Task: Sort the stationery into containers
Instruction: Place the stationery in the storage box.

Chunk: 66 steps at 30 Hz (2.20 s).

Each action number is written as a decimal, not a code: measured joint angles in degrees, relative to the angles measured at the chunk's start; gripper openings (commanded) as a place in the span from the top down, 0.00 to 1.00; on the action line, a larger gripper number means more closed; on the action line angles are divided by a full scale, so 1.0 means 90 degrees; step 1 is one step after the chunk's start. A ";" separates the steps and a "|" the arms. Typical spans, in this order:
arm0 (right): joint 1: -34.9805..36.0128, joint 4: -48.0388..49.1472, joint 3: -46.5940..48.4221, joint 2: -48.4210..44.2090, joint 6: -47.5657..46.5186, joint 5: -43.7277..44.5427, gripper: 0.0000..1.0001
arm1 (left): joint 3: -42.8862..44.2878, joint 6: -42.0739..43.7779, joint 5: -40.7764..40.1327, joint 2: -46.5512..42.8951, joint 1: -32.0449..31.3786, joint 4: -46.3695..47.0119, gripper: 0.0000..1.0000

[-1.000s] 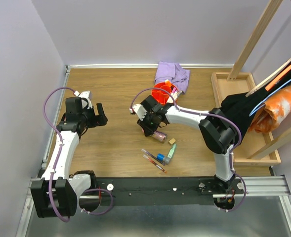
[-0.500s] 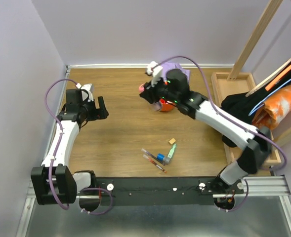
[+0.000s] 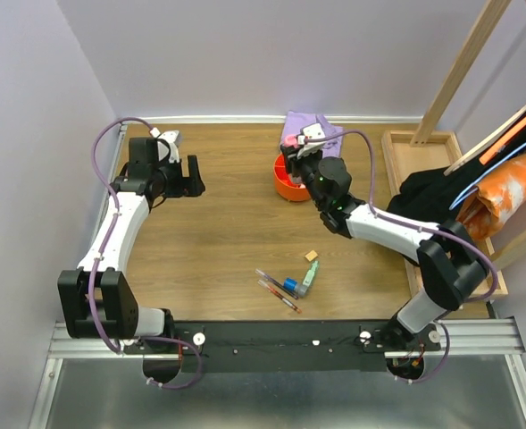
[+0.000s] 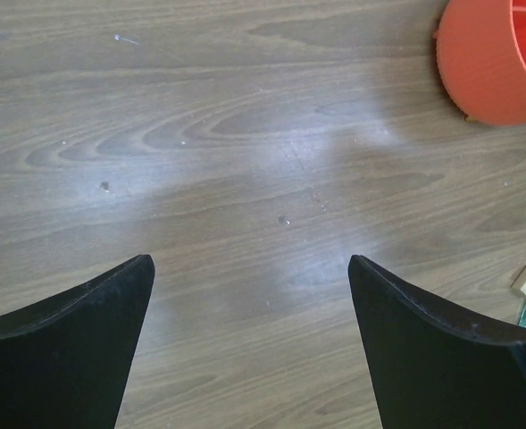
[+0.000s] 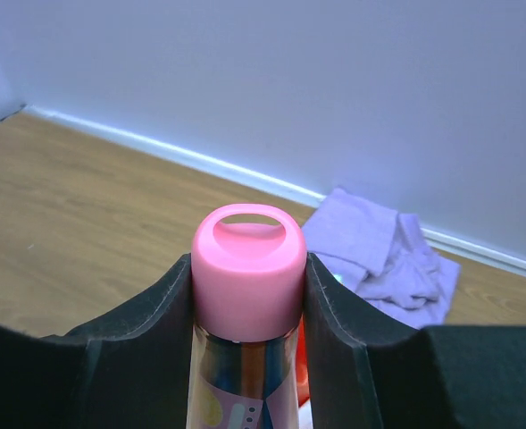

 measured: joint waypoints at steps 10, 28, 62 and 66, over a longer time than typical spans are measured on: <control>-0.1047 0.1027 0.0515 0.1122 0.0172 0.0090 0.99 | 0.0209 0.0153 -0.0039 0.0219 -0.0194 -0.0250 0.01; -0.1217 0.0986 0.1307 0.1970 0.0724 -0.0306 1.00 | 0.0316 0.0398 -0.0299 0.0357 -0.0194 -0.0367 0.01; -0.0743 -0.0529 0.0415 0.0022 0.0430 -0.0495 0.00 | -0.0658 -0.0063 -0.0066 -0.0483 -0.0265 0.0153 0.01; -0.0733 -0.1525 0.0634 -0.0369 0.0418 -0.0636 0.00 | -0.0818 -0.0158 0.0007 -0.0741 -0.0291 0.0306 0.01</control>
